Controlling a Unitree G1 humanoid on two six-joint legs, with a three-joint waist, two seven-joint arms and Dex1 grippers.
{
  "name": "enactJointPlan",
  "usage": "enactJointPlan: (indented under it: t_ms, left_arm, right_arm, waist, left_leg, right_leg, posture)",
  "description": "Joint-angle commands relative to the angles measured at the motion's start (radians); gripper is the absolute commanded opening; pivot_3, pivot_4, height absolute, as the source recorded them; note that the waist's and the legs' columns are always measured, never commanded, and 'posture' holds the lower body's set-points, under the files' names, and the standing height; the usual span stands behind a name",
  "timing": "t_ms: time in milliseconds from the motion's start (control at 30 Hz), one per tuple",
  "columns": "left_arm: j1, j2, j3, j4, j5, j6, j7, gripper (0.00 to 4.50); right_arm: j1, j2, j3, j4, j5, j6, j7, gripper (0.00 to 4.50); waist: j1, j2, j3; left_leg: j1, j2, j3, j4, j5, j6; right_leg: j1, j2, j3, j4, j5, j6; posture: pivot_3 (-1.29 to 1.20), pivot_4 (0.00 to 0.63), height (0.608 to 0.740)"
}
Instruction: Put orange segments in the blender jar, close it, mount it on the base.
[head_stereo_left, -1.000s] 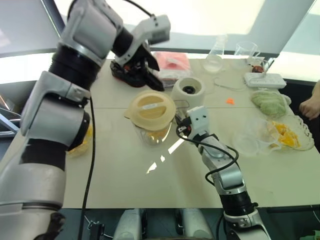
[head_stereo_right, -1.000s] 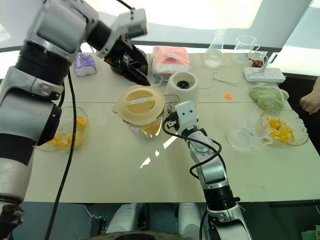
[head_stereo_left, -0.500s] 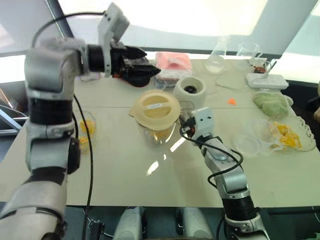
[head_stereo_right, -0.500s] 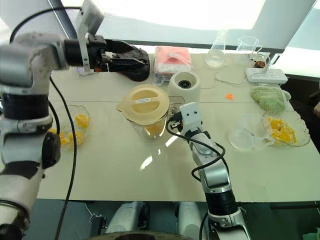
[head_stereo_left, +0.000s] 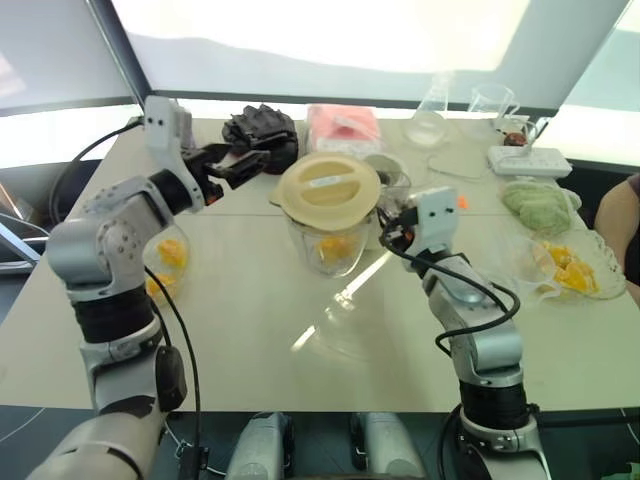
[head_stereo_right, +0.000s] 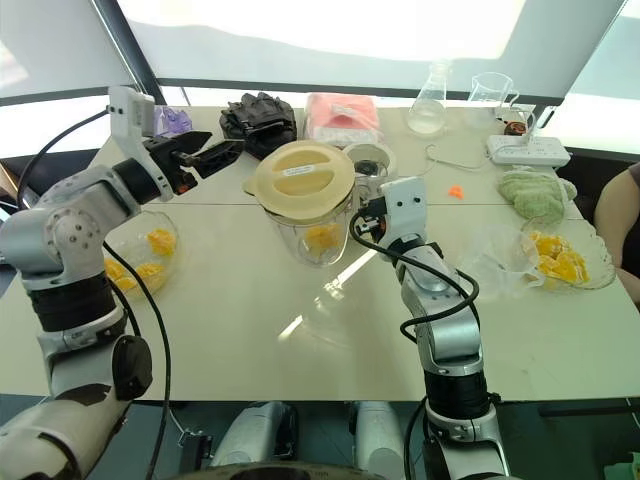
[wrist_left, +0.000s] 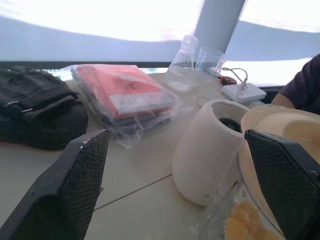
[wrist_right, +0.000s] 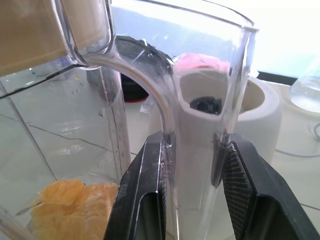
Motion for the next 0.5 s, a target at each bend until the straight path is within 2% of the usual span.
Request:
enactJointPlan:
  t_ms: [33, 133, 267, 500]
  left_arm:
    - [0.065, 0.004, -0.015, -0.095, -0.051, -0.048, 0.005, 4.50]
    - [0.112, 0.013, -0.051, -0.128, -0.067, -0.084, 0.007, 4.50]
    - [0.128, -0.009, -0.039, -0.140, -0.104, -0.115, 0.051, 4.50]
    - [0.196, 0.018, -0.126, -0.224, -0.142, -0.133, 0.049, 4.50]
  right_arm:
    - [-0.129, -0.011, -0.067, -0.140, 0.077, 0.060, 0.012, 0.96]
    - [-0.221, -0.039, -0.132, -0.160, 0.138, 0.164, 0.015, 0.96]
    - [-0.389, -0.118, -0.244, -0.126, 0.210, 0.263, 0.028, 0.96]
    - [-0.558, -0.206, -0.287, 0.064, 0.193, 0.271, -0.026, 0.96]
  waist:
    - [-0.001, 0.000, 0.000]
    - [0.004, 0.000, 0.000]
    - [0.007, 0.000, 0.000]
    - [0.001, 0.000, 0.000]
  left_leg:
    - [0.000, 0.000, 0.000, 0.000, 0.000, 0.000]
    - [0.000, 0.000, 0.000, 0.000, 0.001, -0.001]
    - [0.000, 0.000, -0.001, 0.000, 0.001, -0.001]
    - [0.000, 0.000, 0.000, -0.001, 0.001, -0.001]
  right_leg:
    - [0.000, 0.000, 0.000, 0.000, 0.000, 0.000]
    - [0.000, -0.001, 0.000, 0.000, 0.001, -0.001]
    - [0.000, -0.001, -0.001, 0.000, 0.001, -0.002]
    - [0.000, -0.001, -0.001, -0.001, 0.001, -0.002]
  posture:
    - [0.00, 0.150, 0.740]
    - [0.00, 0.150, 0.740]
    - [0.00, 0.150, 0.740]
    - [0.00, 0.150, 0.740]
